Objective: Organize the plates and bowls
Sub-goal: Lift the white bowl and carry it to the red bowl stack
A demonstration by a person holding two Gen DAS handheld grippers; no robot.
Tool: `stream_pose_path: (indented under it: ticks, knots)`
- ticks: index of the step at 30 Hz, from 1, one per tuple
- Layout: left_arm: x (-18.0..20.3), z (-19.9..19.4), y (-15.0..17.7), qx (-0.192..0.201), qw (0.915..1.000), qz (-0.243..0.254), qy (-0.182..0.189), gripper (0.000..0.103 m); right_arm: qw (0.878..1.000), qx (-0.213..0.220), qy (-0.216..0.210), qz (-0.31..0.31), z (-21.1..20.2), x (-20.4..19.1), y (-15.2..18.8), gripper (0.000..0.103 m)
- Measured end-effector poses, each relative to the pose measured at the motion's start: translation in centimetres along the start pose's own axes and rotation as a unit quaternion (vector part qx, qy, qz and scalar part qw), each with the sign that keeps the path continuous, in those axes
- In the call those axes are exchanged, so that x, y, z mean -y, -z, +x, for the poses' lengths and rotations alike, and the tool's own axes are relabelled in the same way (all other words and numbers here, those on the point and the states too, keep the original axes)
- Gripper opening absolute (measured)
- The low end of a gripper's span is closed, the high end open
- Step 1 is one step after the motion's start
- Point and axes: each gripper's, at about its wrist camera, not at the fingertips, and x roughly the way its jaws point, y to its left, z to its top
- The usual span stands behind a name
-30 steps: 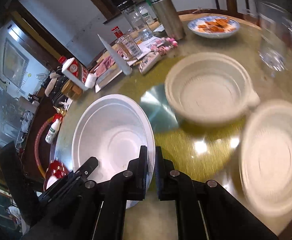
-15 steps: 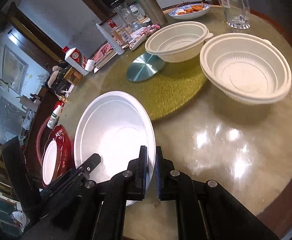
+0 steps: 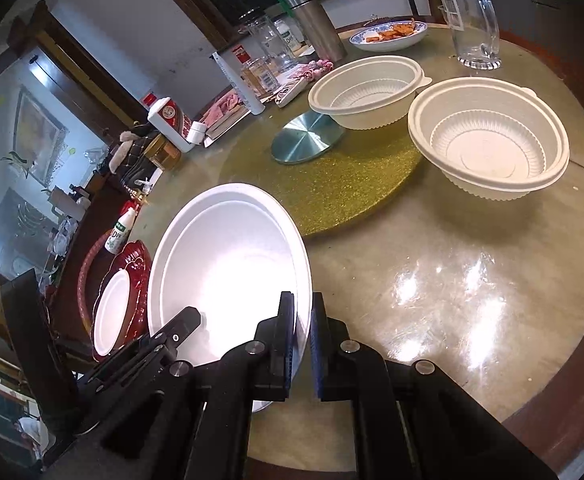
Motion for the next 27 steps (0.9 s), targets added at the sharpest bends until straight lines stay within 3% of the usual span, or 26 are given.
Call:
stream_pose_path:
  ticks: [27]
  knots:
    - [-2.9,-3.2,0.4,0.030,0.9992,-0.025,-0.004,0.013,0.999,0.019,-0.032,-0.036,-1.2,-3.7,0.3,0.007]
